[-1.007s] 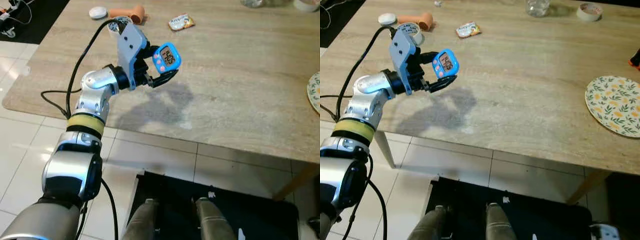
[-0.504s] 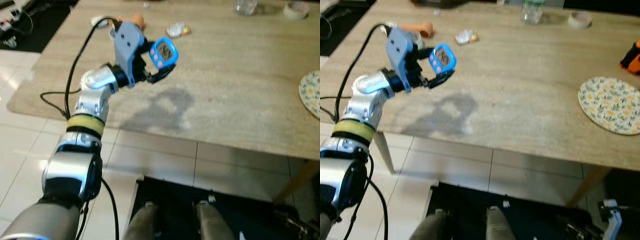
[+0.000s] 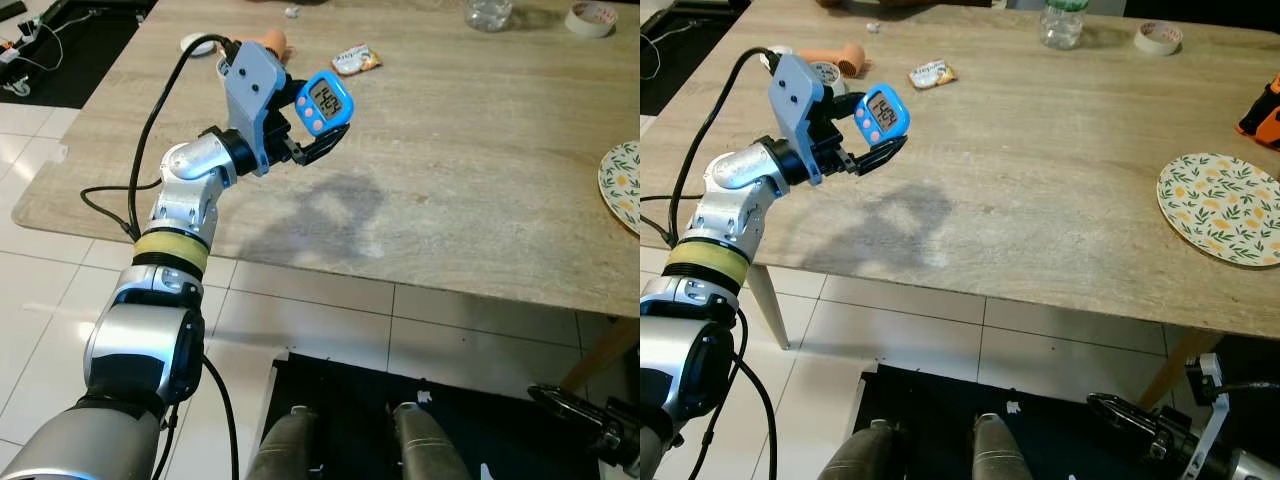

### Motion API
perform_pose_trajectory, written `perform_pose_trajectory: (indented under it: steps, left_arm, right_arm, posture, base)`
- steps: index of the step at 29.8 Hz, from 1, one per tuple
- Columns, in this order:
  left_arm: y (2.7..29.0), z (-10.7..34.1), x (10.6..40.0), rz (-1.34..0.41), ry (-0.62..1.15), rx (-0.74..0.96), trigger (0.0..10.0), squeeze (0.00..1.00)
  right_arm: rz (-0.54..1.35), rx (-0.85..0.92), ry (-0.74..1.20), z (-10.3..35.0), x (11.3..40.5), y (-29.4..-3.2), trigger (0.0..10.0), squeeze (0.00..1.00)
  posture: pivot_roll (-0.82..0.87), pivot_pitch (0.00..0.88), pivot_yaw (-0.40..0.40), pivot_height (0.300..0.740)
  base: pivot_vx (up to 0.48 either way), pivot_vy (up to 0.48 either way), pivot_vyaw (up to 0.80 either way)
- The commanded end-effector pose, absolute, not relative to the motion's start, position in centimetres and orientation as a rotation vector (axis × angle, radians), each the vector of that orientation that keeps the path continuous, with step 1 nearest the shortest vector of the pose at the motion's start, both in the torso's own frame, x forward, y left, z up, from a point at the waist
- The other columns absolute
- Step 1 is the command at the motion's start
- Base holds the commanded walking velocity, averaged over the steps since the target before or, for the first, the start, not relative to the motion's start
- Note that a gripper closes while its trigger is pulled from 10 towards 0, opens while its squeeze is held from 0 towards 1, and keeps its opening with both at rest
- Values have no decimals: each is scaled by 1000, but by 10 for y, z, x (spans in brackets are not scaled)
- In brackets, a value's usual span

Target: Restocking fridge

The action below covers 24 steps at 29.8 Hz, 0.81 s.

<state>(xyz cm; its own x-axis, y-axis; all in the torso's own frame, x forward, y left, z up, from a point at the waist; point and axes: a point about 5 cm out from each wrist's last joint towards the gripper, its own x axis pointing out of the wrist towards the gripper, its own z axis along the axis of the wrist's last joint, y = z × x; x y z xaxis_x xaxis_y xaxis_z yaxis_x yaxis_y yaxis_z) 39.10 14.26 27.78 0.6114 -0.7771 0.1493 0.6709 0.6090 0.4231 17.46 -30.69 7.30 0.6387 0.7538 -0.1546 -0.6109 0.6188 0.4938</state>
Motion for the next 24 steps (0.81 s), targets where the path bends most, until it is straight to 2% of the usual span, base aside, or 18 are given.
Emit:
perform_pose_trajectory:
  steps: [1, 5, 8, 11, 12, 13, 18, 22, 24]
  left_arm:
    - [143, 275, 391, -843, -349, 328, 10000, 0]
    - [142, 276, 391, -843, -351, 329, 10000, 0]
    - [141, 275, 390, -845, -352, 331, 10000, 0]
    - [141, 275, 390, -847, -353, 331, 10000, 0]
    - [141, 275, 390, -847, -353, 331, 10000, 0]
    - [139, 274, 390, -851, -354, 331, 10000, 0]
    - [136, 273, 389, -864, -358, 330, 10000, 0]
    - [134, 273, 389, -875, -362, 326, 10000, 0]
    - [132, 272, 388, -880, -363, 328, 10000, 0]
  right_arm:
    - [881, 436, 321, 89, 175, -297, 10000, 0]
    - [956, 440, 274, 104, 178, -287, 10000, 0]
    - [1088, 443, 154, 137, 186, -270, 10000, 0]
    - [1130, 456, 62, 154, 192, -263, 10000, 0]
    - [1130, 456, 62, 154, 192, -263, 10000, 0]
    - [1139, 503, -92, 176, 202, -261, 10000, 0]
    - [1129, 531, -286, 207, 221, -256, 10000, 0]
    - [1118, 495, -316, 217, 232, -247, 10000, 0]
    - [1054, 443, -324, 220, 248, -238, 10000, 0]
  posture:
    - [-128, 225, 42, 740]
    - [-127, 225, 43, 740]
    - [-132, 227, 39, 740]
    - [-133, 227, 38, 740]
    - [-133, 227, 38, 740]
    - [-130, 225, 36, 740]
    - [-128, 223, 36, 740]
    - [-122, 224, 35, 740]
    - [-116, 224, 33, 740]
  base:
    - [0, 0, 0]
    - [0, 0, 0]
    - [0, 0, 0]
    - [0, 0, 0]
    - [0, 0, 0]
    - [0, 0, 0]
    - [0, 0, 0]
    - [0, 0, 0]
    - [0, 0, 0]
